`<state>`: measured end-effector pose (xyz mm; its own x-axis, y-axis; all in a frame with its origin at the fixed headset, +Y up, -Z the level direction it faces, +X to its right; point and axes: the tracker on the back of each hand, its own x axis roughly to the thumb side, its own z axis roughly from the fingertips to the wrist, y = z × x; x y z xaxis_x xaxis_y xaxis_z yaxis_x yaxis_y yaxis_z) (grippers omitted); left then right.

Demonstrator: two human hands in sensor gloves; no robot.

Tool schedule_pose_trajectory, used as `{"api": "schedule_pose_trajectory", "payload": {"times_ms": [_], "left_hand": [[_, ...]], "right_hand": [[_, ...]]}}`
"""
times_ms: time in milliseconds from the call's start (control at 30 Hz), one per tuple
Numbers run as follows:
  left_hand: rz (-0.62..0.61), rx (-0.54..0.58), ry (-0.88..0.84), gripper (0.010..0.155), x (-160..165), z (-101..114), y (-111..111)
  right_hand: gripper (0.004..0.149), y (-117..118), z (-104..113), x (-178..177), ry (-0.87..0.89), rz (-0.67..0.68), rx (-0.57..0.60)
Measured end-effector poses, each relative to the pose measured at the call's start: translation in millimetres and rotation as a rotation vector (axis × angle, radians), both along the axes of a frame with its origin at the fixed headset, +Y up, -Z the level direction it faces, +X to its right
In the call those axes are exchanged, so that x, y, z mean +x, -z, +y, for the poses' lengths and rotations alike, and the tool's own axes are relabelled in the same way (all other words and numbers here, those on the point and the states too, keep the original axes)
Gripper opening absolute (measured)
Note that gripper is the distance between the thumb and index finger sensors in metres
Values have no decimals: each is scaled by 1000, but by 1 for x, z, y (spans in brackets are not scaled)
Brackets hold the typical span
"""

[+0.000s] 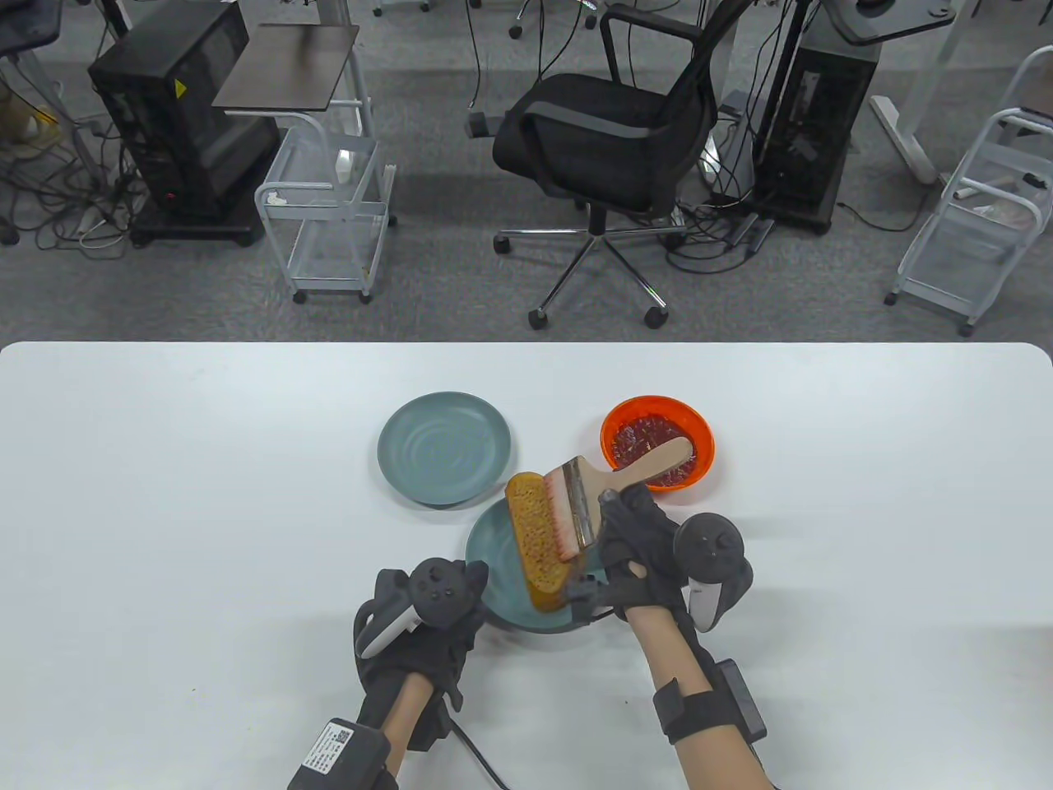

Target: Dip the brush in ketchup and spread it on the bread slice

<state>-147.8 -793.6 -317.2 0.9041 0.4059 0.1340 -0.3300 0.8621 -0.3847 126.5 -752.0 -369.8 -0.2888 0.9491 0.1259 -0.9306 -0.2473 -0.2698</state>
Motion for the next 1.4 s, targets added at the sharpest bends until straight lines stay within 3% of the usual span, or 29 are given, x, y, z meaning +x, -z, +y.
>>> {"api": "schedule_pose_trajectory", "payload": {"times_ms": [100,200,400,600,733,900,967,1067,1133,1233,1400], "left_hand": [[-1,-1,-2,53,0,0,0],[-3,-3,-1,53,0,-1,0],[-8,-3,-2,53,0,-1,0],[-11,-4,-4,53,-1,-1,0],[-16,-5,-2,54,-1,-1,0],[-19,-8,-7,53,-2,-1,0],[-18,-5,0,54,-2,-1,0],[-19,-5,0,53,-2,-1,0],[-19,-5,0,54,-2,-1,0],[-19,-5,-1,54,-2,-1,0],[-19,-5,0,54,-2,-1,0]], "right_hand": [[50,-1,-7,-17,63,57,-44],[50,0,-10,-19,20,49,-56],[50,0,10,14,-177,-95,86],[50,1,-1,-19,66,73,-32],[50,3,1,-21,-66,49,-27],[50,0,17,5,-287,-93,138],[50,0,17,6,-202,-82,120],[50,3,7,-7,23,41,8],[50,4,0,-16,66,64,-64],[50,6,-2,-16,-6,38,-84],[50,1,17,6,-253,-104,86]]}}
